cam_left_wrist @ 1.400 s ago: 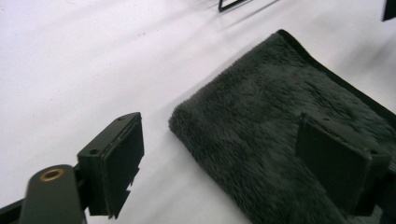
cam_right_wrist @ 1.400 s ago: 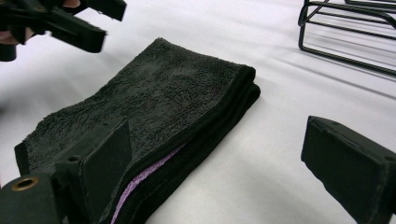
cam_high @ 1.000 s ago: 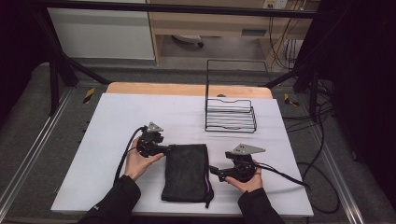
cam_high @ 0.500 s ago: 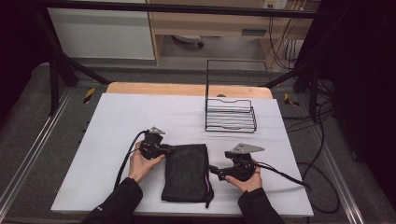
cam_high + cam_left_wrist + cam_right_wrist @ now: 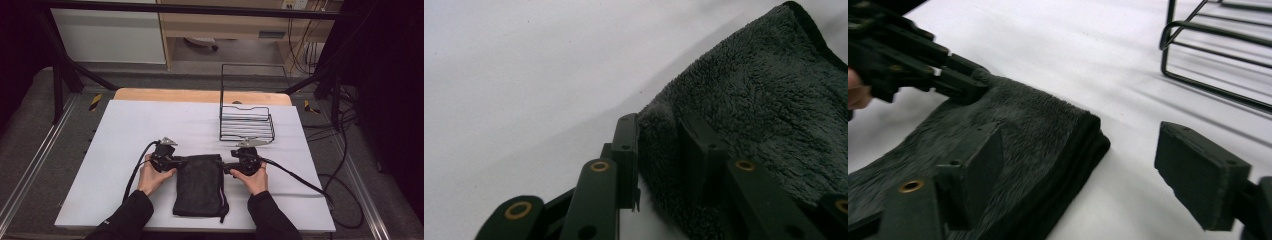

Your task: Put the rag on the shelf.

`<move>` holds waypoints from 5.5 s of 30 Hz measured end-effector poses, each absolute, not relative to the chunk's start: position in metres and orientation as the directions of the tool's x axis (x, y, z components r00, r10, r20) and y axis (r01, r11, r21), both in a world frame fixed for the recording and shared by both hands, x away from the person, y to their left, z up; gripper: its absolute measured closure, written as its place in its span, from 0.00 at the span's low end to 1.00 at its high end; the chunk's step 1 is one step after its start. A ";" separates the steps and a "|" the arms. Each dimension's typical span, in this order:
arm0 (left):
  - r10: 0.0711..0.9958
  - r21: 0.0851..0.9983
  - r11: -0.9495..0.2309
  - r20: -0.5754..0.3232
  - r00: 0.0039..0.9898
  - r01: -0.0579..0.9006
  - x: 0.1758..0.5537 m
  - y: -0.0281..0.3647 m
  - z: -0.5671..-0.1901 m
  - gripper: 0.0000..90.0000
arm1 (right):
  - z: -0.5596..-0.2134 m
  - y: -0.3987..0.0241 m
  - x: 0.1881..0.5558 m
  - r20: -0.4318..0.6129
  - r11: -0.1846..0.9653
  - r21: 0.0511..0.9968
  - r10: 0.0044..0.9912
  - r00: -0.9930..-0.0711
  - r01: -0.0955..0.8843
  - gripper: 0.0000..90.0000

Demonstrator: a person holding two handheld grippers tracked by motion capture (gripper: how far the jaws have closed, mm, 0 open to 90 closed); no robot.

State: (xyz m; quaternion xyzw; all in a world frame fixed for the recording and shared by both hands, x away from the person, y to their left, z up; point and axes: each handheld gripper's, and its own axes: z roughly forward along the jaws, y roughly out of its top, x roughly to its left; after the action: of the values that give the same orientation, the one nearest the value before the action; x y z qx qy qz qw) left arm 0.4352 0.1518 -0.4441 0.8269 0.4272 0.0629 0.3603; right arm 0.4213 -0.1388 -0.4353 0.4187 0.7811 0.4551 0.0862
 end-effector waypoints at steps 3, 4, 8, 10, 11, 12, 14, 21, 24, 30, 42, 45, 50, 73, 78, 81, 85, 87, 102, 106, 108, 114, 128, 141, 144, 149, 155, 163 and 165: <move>0.749 0.649 -0.377 -0.206 0.630 0.661 0.435 0.152 -0.444 0.78 | -0.445 -0.133 0.431 0.250 0.237 0.773 0.739 -0.626 0.588 0.31; 0.748 0.650 -0.377 -0.205 0.631 0.659 0.435 0.152 -0.444 0.79 | -0.448 -0.132 0.433 0.250 0.241 0.765 0.744 -0.620 0.597 0.32; 0.752 0.653 -0.374 -0.203 0.628 0.658 0.434 0.151 -0.444 0.79 | -0.455 -0.129 0.434 0.221 0.269 0.752 0.757 -0.615 0.601 0.38; 0.753 0.654 -0.374 -0.200 0.627 0.657 0.434 0.150 -0.444 0.80 | -0.458 -0.128 0.434 0.229 0.265 0.748 0.757 -0.611 0.609 0.42; 0.752 0.653 -0.379 -0.196 0.629 0.656 0.433 0.150 -0.444 0.80 | -0.458 -0.128 0.433 0.233 0.266 0.745 0.756 -0.612 0.612 0.43; 0.752 0.655 -0.380 -0.192 0.631 0.653 0.433 0.150 -0.444 0.81 | -0.459 -0.127 0.433 0.232 0.264 0.747 0.757 -0.612 0.610 0.45; 0.752 0.657 -0.383 -0.188 0.632 0.650 0.432 0.149 -0.444 0.82 | -0.459 -0.127 0.432 0.248 0.259 0.743 0.750 -0.613 0.618 0.50; 0.755 0.658 -0.373 -0.195 0.626 0.654 0.432 0.149 -0.443 0.85 | -0.459 -0.126 0.431 0.309 0.230 0.721 0.737 -0.601 0.653 0.67; 0.759 0.658 -0.365 -0.200 0.620 0.658 0.431 0.149 -0.443 0.87 | -0.459 -0.125 0.432 0.344 0.223 0.703 0.725 -0.597 0.675 0.76; 0.756 0.660 -0.356 -0.212 0.619 0.661 0.432 0.151 -0.442 0.89 | -0.459 -0.125 0.432 0.380 0.207 0.689 0.713 -0.589 0.695 0.85; 0.739 0.724 -0.314 -0.220 0.637 0.614 0.424 0.158 -0.423 0.90 | -0.443 -0.130 0.425 0.374 0.183 0.733 0.697 -0.612 0.655 0.86; 0.734 0.739 -0.317 -0.206 0.647 0.594 0.420 0.158 -0.417 0.90 | -0.438 -0.132 0.423 0.372 0.173 0.749 0.688 -0.623 0.639 0.86; 0.728 0.762 -0.314 -0.190 0.658 0.566 0.416 0.159 -0.407 0.90 | -0.431 -0.134 0.420 0.366 0.161 0.770 0.681 -0.634 0.617 0.86; 0.714 0.855 -0.260 -0.142 0.685 0.448 0.393 0.161 -0.362 0.90 | -0.390 -0.143 0.403 0.326 0.100 0.857 0.657 -0.680 0.506 0.87; 0.714 0.869 -0.253 -0.129 0.688 0.425 0.388 0.161 -0.354 0.90 | -0.381 -0.143 0.398 0.298 0.100 0.875 0.661 -0.689 0.474 0.87; 0.714 0.879 -0.243 -0.124 0.689 0.410 0.385 0.161 -0.350 0.90 | -0.376 -0.144 0.396 0.288 0.096 0.884 0.659 -0.694 0.458 0.87; 0.710 0.890 -0.233 -0.119 0.694 0.391 0.381 0.160 -0.344 0.90 | -0.369 -0.145 0.393 0.272 0.091 0.896 0.662 -0.698 0.436 0.87; 0.709 0.896 -0.228 -0.114 0.696 0.380 0.379 0.160 -0.341 0.90 | -0.366 -0.146 0.391 0.265 0.088 0.901 0.664 -0.700 0.425 0.87; 0.704 0.935 -0.189 -0.084 0.705 0.300 0.369 0.155 -0.319 0.90 | -0.339 -0.153 0.377 0.204 0.062 0.942 0.672 -0.712 0.329 0.88; 0.701 0.944 -0.176 -0.078 0.709 0.278 0.369 0.152 -0.314 0.91 | -0.331 -0.156 0.373 0.174 0.065 0.953 0.684 -0.709 0.297 0.88; 0.701 0.948 -0.167 -0.079 0.709 0.270 0.370 0.150 -0.312 0.91 | -0.328 -0.157 0.372 0.164 0.064 0.956 0.689 -0.706 0.285 0.88; 0.699 0.959 -0.134 -0.088 0.710 0.250 0.375 0.141 -0.305 0.91 | -0.319 -0.165 0.370 0.152 0.042 0.966 0.708 -0.690 0.256 0.88; 0.691 0.981 -0.099 -0.053 0.721 0.166 0.383 0.111 -0.276 0.91 | -0.290 -0.186 0.369 0.101 0.008 0.986 0.771 -0.628 0.168 0.88; 0.679 0.993 -0.061 -0.030 0.733 0.098 0.397 0.078 -0.248 0.91 | -0.263 -0.208 0.372 0.068 -0.033 0.997 0.832 -0.550 0.074 0.88; 0.679 0.994 -0.059 -0.026 0.733 0.090 0.400 0.072 -0.242 0.91 | -0.257 -0.213 0.374 0.067 -0.039 0.997 0.842 -0.535 0.062 0.88; 0.673 0.996 -0.045 -0.028 0.739 0.078 0.408 0.064 -0.230 0.91 | -0.246 -0.219 0.377 0.066 -0.053 0.998 0.855 -0.514 0.041 0.88; 0.670 0.998 -0.024 -0.022 0.742 0.051 0.419 0.056 -0.214 0.91 | -0.228 -0.224 0.384 0.057 -0.063 0.998 0.870 -0.490 0.005 0.88; 0.677 1.000 0.006 -0.020 0.735 0.022 0.437 0.046 -0.177 0.91 | -0.192 -0.229 0.400 0.026 -0.055 0.997 0.887 -0.461 -0.050 0.88; 0.677 1.000 0.019 -0.029 0.736 0.023 0.442 0.044 -0.167 0.91 | -0.181 -0.230 0.405 0.016 -0.051 0.997 0.891 -0.454 -0.065 0.88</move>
State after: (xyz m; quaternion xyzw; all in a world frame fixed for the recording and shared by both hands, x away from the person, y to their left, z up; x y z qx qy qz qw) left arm 0.4421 0.0438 -0.1672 0.6554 0.2667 0.2470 0.6621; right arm 0.4047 -0.2300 -0.1815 0.3593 0.5749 0.6296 0.3794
